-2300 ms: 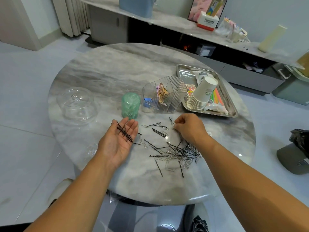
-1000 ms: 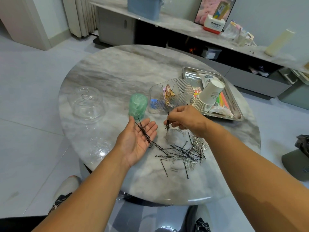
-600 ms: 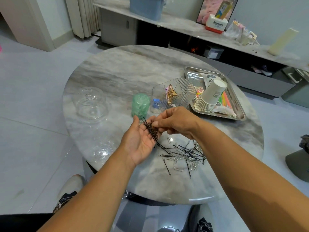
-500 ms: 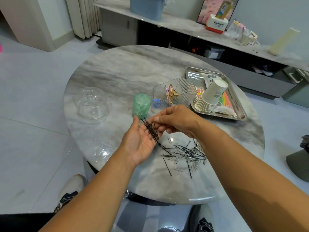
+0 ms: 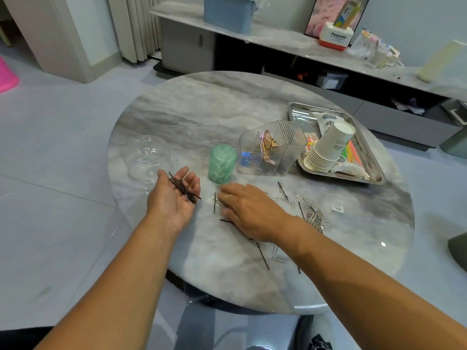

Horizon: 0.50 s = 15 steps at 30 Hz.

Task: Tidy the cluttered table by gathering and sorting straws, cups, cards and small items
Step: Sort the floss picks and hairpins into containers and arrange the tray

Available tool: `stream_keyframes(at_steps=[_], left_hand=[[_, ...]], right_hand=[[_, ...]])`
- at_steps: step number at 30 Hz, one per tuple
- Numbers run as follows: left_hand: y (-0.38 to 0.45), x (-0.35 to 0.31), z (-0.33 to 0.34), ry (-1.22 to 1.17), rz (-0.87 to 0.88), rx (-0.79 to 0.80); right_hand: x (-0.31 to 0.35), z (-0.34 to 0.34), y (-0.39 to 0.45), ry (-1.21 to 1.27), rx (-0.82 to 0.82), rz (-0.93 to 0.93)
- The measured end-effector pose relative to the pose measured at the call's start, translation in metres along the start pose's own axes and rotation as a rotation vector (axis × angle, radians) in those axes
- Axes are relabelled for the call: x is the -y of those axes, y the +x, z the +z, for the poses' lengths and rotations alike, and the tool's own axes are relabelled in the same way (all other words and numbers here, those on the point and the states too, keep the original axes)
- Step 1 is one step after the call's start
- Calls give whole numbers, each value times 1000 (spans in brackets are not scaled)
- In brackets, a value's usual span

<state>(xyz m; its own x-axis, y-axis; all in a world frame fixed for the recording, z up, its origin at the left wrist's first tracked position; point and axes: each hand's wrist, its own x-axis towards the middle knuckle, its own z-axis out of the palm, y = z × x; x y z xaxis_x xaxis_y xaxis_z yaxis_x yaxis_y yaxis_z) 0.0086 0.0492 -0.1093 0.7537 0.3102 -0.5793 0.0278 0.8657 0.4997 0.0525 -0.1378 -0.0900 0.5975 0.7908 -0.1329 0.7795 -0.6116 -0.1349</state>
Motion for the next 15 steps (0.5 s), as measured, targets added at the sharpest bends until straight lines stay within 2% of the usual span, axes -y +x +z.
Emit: stream_keyframes(at_steps=[2,5,8,10,13,15], left_hand=[[-1,4,-5,4,-5,-1],[-2,11,-9,18,8,12],[-4,17,-12,18,25,34],[-5,17,-14,-12,23,58],[-5,15,-16,-32,11,84],[-6,16,-17,-36,1,105]], right_hand=[[-1,3,-2,-12,-47,75],[-6,-3,-1,107,-109,306],[-6,-11,5,271,-93,506],[-1,-14,13,221,-31,508],[8,-19,24,-31,77,428],[11,-18,25,-95,81,414]])
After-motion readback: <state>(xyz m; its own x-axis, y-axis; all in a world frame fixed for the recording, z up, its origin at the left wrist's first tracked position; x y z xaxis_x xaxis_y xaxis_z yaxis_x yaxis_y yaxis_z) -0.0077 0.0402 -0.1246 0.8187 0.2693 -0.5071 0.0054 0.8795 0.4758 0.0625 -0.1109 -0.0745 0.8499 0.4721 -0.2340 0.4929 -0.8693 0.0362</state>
